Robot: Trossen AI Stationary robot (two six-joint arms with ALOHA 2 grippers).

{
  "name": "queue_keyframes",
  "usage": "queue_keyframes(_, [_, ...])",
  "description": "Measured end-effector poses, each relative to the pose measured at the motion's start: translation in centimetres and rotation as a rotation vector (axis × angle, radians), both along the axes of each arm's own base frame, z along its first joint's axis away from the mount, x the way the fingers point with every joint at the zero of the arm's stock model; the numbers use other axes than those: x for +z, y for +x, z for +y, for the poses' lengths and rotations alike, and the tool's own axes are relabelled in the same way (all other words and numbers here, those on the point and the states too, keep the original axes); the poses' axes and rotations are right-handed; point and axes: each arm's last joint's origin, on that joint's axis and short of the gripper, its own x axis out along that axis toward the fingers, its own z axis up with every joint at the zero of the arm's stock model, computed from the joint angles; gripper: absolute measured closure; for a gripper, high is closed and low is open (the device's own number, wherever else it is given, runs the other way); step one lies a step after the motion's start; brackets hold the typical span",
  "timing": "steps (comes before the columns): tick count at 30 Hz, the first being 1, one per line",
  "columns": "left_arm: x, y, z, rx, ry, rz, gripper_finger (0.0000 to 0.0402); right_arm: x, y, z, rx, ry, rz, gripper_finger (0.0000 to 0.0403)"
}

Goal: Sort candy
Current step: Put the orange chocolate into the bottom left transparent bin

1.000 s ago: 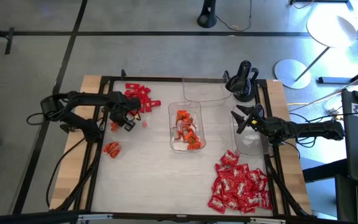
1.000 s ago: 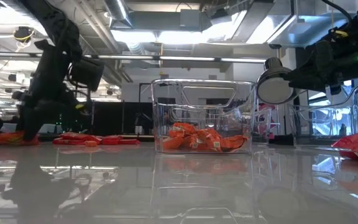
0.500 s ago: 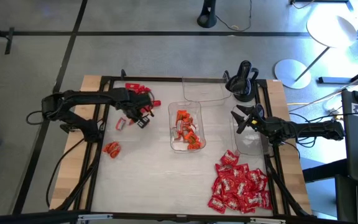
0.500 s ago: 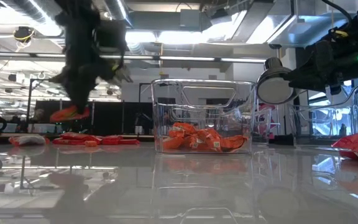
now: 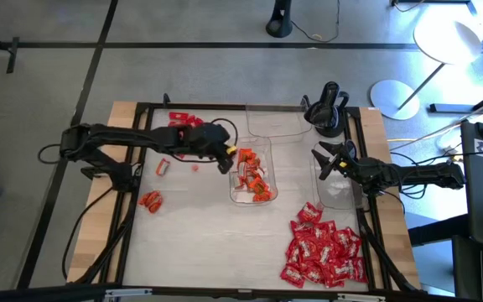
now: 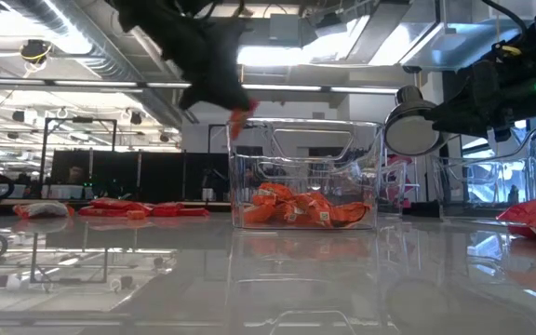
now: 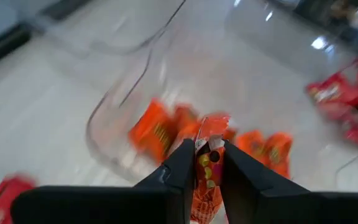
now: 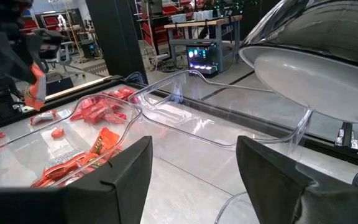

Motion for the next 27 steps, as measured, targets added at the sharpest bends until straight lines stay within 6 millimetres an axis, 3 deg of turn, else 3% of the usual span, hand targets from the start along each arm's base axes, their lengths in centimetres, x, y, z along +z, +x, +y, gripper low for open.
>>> queue_keyframes(9, [-0.7,3.1,-0.2,-0.043,0.061,-0.173,0.0343,0.0,0.0,0.0,0.001,0.000,-0.001,0.0173])
queue_keyframes(16, [-1.9,3.7,0.5,-0.035,0.017,-0.158,0.0337,0.0,0.0,0.0,0.003,0.000,-0.002,0.0173])
queue_keyframes(27, [-2.1,3.0,1.0,-0.083,-0.014,-0.101,0.0176,0.0,0.0,0.0,0.003,0.001,-0.002,0.0173])
